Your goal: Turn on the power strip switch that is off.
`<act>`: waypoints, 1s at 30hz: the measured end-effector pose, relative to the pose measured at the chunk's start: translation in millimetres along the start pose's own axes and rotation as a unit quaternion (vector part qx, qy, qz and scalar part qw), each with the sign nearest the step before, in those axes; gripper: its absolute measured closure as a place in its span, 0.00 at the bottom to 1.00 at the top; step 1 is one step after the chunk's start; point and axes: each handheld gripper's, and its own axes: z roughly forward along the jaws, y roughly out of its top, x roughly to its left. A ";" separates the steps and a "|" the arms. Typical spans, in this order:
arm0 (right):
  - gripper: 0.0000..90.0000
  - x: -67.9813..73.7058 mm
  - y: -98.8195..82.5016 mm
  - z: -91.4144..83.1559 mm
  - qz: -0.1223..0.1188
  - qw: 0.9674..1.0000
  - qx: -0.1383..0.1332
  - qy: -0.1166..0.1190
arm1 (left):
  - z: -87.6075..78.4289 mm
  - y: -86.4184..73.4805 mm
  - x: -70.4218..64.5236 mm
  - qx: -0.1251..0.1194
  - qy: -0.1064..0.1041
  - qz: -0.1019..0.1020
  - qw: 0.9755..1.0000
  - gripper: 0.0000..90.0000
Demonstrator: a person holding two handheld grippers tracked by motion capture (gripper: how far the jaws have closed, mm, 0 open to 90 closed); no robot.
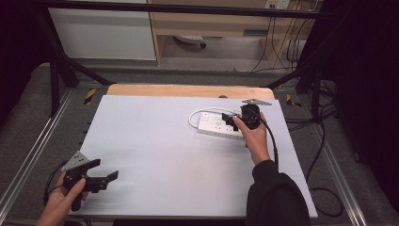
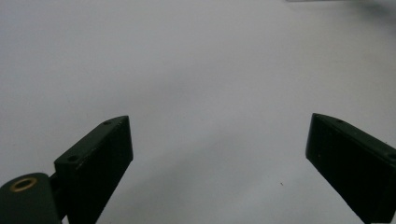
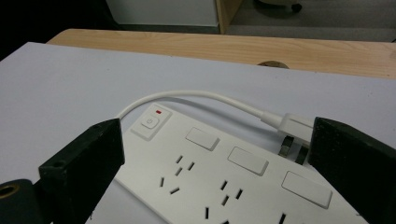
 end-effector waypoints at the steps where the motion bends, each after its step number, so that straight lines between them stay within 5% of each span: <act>1: 0.05 0.9 0.8 -3.4 -0.001 1.000 -0.001 0.002 | -0.1 0.0 0.0 0.000 0.000 0.000 1.000 0.08; 9: 0.06 2.4 -4.3 -30.2 -0.009 1.000 -0.014 0.009 | 0.0 -0.1 -0.2 0.001 0.001 -0.001 1.000 0.08; 30: 0.07 -8.6 -58.5 -106.1 -0.012 0.999 -0.041 0.005 | -0.4 -0.5 0.0 0.004 0.005 -0.002 1.000 0.08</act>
